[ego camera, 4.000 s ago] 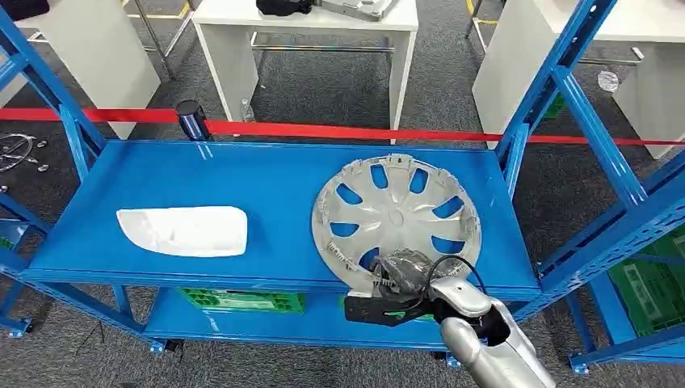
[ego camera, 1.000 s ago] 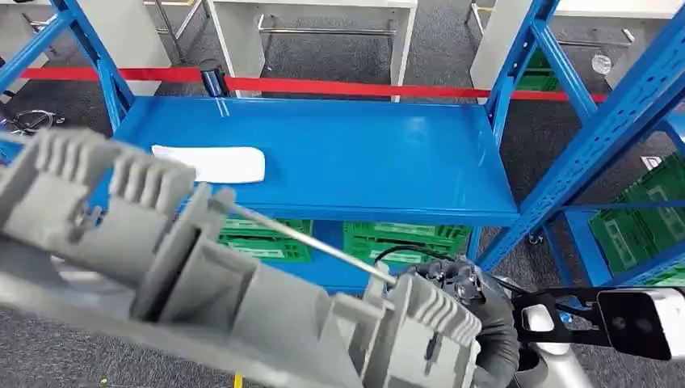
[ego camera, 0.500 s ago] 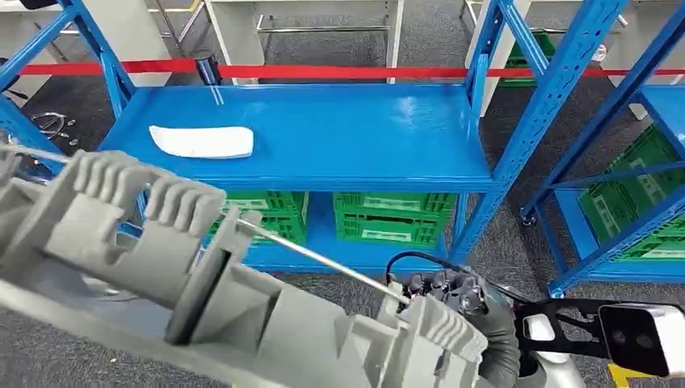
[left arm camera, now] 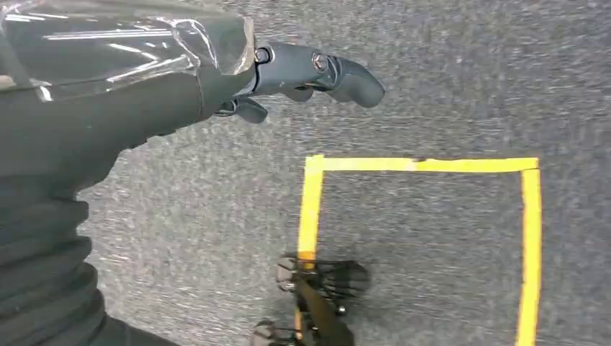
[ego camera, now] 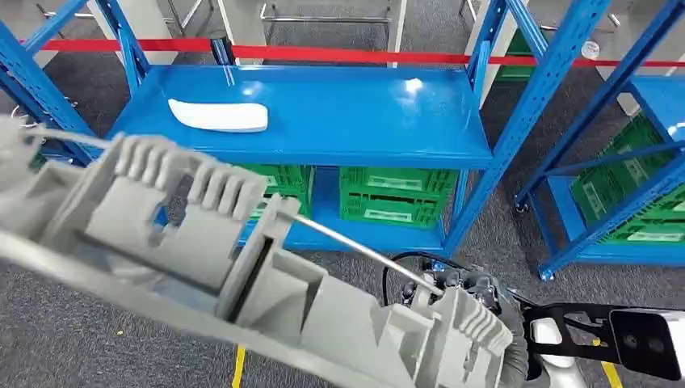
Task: Take the parts from the cabinet and place them on the table.
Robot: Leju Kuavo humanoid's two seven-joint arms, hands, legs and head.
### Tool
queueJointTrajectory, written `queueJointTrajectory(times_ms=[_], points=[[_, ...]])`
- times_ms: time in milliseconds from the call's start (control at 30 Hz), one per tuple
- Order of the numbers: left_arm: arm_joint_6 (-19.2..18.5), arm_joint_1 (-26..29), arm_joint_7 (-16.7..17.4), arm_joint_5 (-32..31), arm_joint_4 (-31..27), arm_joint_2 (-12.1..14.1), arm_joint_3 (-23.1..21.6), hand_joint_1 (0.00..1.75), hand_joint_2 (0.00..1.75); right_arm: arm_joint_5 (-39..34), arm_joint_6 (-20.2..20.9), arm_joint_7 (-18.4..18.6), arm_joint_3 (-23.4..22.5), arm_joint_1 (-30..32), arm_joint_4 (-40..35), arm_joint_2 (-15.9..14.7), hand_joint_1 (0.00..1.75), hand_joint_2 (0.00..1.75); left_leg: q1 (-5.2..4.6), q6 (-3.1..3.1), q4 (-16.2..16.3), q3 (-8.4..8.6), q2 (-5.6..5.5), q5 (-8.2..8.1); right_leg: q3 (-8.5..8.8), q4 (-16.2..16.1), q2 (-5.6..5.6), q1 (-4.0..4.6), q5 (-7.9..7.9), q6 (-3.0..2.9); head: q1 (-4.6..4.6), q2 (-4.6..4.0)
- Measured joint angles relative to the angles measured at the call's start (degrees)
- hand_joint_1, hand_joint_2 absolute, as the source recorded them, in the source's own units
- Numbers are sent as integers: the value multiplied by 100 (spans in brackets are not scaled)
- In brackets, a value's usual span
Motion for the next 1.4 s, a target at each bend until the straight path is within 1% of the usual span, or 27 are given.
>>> queueJointTrajectory(times_ms=[67, 100, 133, 167, 300, 400, 433, 467, 500, 533, 600, 667, 700, 767, 800, 833, 867, 900, 967, 1033, 1100, 1167, 1200, 1267, 1300, 1333, 1400], points=[[2, 2, 4, 4, -20, 0, -33, 0, 175, 0, 0, 0, 0, 2, -2, 0, 173, 175, 42, -66, 129, -252, 0, 99, 591, -728, -3, -49, 360, 171, 0, 0], [2, 5, 7, 4, -33, 0, -40, 0, 175, -2, 0, -2, 0, 1, -7, 0, 173, 175, 55, -93, 200, -335, -2, 124, 878, -1123, -7, -68, 357, 179, 2, 0], [0, 12, 13, 4, -68, 2, -46, 0, 175, -2, -2, -2, 2, -2, -9, 2, 173, 175, 33, -138, 309, -444, -10, 153, 1243, -1699, -3, -50, 19, 122, 13, 0], [0, 16, 15, 4, -88, 0, -57, 0, 175, 0, -2, -7, 2, 30, -18, 2, 173, 175, 28, -174, 359, -463, -17, 179, 1238, -1751, 13, -19, -16, 15, -26, 2], [-18, 52, 2, -26, -123, -4, -53, 0, 175, 44, -22, -26, 4, 27, -37, 6, 173, 175, 87, -294, 372, -552, -21, 301, 1029, -1723, -11, -29, 144, -184, -2, 0], [-53, 64, -33, -112, -140, -7, -46, 0, 175, 96, -33, -31, 4, 38, -68, 53, 173, 175, 96, -375, 1109, -714, -40, -742, 817, -1720, -9, -17, 339, -274, -31, 0], [-59, 38, -57, -138, -140, -2, -37, 0, 175, 118, -33, -28, 4, 38, -83, 66, 173, 175, 97, -398, 1650, -777, -41, -1087, 707, -1713, -10, -1, 434, -267, -28, 0], [-64, 18, -70, -142, -140, -2, -35, 0, 175, 129, -33, -22, 4, 38, -87, 70, 173, 175, 97, -402, 1981, -794, -41, -1147, 656, -1705, -10, 15, 502, -261, -24, 0], [-68, 5, -87, -162, -138, -7, -33, 0, 175, 136, -35, -11, 7, 39, -87, 77, 173, 175, 97, -393, 2116, -732, -42, -1024, 560, -1699, -11, 22, 562, -255, -26, 0], [-77, -6, -136, -232, -138, -7, -28, 0, 175, 140, -42, 7, 4, 36, -87, 81, 173, 175, 95, -367, 1996, -536, -44, -789, 463, -1693, -10, 42, 637, -248, -26, 0], [-103, -64, -271, -387, -127, -7, 9, 0, 175, 151, -52, 18, 4, 28, -90, 83, 173, 175, 68, -248, 1100, 180, -67, -504, 328, -1695, -2, 84, 762, -236, -24, 0], [-129, -172, -442, -621, -107, 2, 79, 0, 175, 219, -59, 35, -4, 12, -109, 98, 173, 175, 29, -111, 141, 784, -78, -869, 289, -1703, -9, 98, 863, -183, -9, 0], [-134, -231, -534, -707, -74, -5, 120, 0, 175, 258, -61, 42, -4, 2, -109, 105, 173, 175, 2, -136, 175, 736, -80, -840, 290, -1737, -41, 57, 915, -119, -20, 0], [-136, -305, -668, -922, -11, -2, 260, 0, 175, 284, -70, 41, -4, -21, -111, 109, 173, 175, -67, -47, 120, 652, -74, -724, 280, -1790, -38, 20, 1042, -52, -39, 0], [-158, -329, -721, -984, 9, -7, 315, 0, 175, 299, -85, 42, -7, -24, -114, 107, 173, 175, -2, -9, -40, 638, -53, -555, 238, -1782, -31, 60, 1068, -43, -33, 0], [-193, -390, -767, -1054, 39, -13, 359, 0, 175, 328, -118, 39, -7, -27, -116, 103, 173, 175, -13, 2, -72, 599, -26, -460, 139, -1688, -10, 63, 878, -77, -33, 0], [-217, -443, -820, -1119, 70, -13, 413, 0, 175, 380, -164, 37, -11, -63, -118, 103, 173, 175, -3, 58, -80, 509, -25, -355, 42, -1424, -6, 62, 524, -155, 2, 0], [-245, -474, -852, -1174, 105, -13, 466, 0, 175, 462, -208, 20, -18, -73, -118, 101, 173, 175, -11, 53, -79, 392, -20, -267, -50, -1007, -6, 59, 170, -200, 7, 0], [-291, -525, -913, -1263, 170, -26, 533, 0, 175, 662, -240, -31, -24, -77, -120, 101, 173, 175, -25, 53, -62, 186, -11, -112, -177, -186, -4, 50, -156, -150, 7, 0], [-311, -567, -946, -1290, 230, -29, 584, 0, 175, 761, -243, -48, -22, -90, -120, 85, 173, 175, -19, 36, -3, -38, 14, 19, -2, -35, -5, 30, 87, 28, 9, 0], [-324, -599, -959, -1342, 290, -35, 629, 0, 175, 776, -240, -61, -17, -133, -135, 64, 173, 175, 6, -14, 130, -291, 37, 112, 596, -768, -28, -3, 403, 159, 7, 0], [-313, -608, -999, -1366, 328, -37, 658, 0, 175, 817, -238, -70, -4, -179, -183, 59, 173, 175, -23, -70, 335, -476, 55, 154, 1314, -1858, -115, 37, 40, 73, 18, 0], [-300, -611, -1021, -1392, 352, -37, 671, 0, 175, 842, -238, -96, -4, -174, -201, 55, 173, 175, -22, -113, 336, -487, 64, 203, 1248, -1818, -106, 47, 11, -20, -18, 0], [-271, -643, -1101, -1488, 421, -37, 704, 0, 175, 909, -234, -155, -2, -194, -229, 46, 173, 175, -4, -162, 339, -507, 88, 297, 1148, -1799, -88, 67, 61, -94, -9, 0], [-256, -660, -1130, -1517, 452, -37, 739, 0, 175, 933, -232, -177, -2, -200, -229, 41, 173, 175, 18, -179, 351, -543, 90, 334, 1090, -1807, -89, 6, 125, -158, 4, 0], [-247, -677, -1145, -1536, 491, -44, 780, 0, 175, 940, -227, -203, 4, -221, -229, 42, 173, 175, 40, -233, 432, -601, 34, 107, 1026, -1807, -95, 9, 195, -201, -2, 0], [-230, -702, -1176, -1574, 537, -44, 833, 0, 175, 938, -225, -216, 9, -279, -229, 44, 173, 175, 60, -321, 1049, -722, -12, -682, 878, -1802, -82, 13, 345, -240, -28, 0]])
